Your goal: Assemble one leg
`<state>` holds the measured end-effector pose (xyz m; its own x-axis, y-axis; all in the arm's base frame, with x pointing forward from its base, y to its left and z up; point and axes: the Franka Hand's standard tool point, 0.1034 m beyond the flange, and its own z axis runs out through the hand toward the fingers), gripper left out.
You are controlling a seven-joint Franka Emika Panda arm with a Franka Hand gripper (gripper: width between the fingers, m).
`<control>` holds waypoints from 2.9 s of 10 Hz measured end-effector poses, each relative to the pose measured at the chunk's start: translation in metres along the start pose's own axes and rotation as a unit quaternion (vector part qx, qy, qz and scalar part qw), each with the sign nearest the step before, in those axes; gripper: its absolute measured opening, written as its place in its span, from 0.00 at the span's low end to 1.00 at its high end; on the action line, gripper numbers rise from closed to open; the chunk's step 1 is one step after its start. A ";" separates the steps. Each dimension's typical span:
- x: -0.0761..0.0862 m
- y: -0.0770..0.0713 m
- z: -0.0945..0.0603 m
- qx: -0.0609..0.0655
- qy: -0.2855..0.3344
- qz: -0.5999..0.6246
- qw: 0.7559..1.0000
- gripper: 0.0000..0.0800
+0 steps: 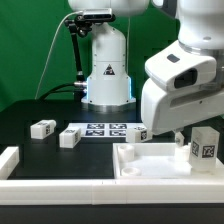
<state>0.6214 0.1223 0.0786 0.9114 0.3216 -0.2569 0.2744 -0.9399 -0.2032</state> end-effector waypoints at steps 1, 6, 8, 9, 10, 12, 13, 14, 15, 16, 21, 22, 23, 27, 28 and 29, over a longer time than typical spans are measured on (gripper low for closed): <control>-0.001 -0.001 0.001 0.000 0.000 0.000 1.000 0.81; 0.006 0.008 0.001 -0.012 0.048 -0.006 0.999 0.81; 0.005 0.011 0.001 -0.020 0.072 -0.013 0.997 0.81; 0.005 0.010 0.002 -0.019 0.070 -0.013 0.997 0.65; 0.005 0.010 0.002 -0.019 0.070 -0.013 0.997 0.47; 0.005 0.010 0.002 -0.019 0.070 -0.013 0.997 0.36; 0.005 0.010 0.002 -0.018 0.070 -0.006 0.997 0.36; 0.005 0.010 0.002 -0.017 0.070 0.015 0.997 0.36; 0.006 0.010 0.003 -0.016 0.072 0.019 0.997 0.36; 0.006 0.010 0.003 -0.013 0.075 0.046 0.996 0.36; 0.010 0.011 0.003 0.024 0.092 0.402 0.911 0.36; 0.010 0.011 0.003 0.036 0.094 0.478 0.873 0.36; 0.009 0.011 0.003 0.045 0.099 0.535 0.838 0.36; 0.009 0.011 0.004 0.073 0.097 0.696 0.708 0.36; 0.009 0.010 0.004 0.072 0.097 0.689 0.714 0.43; 0.009 0.010 0.004 0.071 0.098 0.676 0.727 0.60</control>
Offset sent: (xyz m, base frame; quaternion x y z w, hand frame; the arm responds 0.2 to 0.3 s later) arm 0.0000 0.0000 0.0000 0.0000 0.0000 0.0000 1.0000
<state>0.6313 0.1165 0.0704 0.3476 -0.9211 -0.1756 -0.9348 -0.3550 0.0117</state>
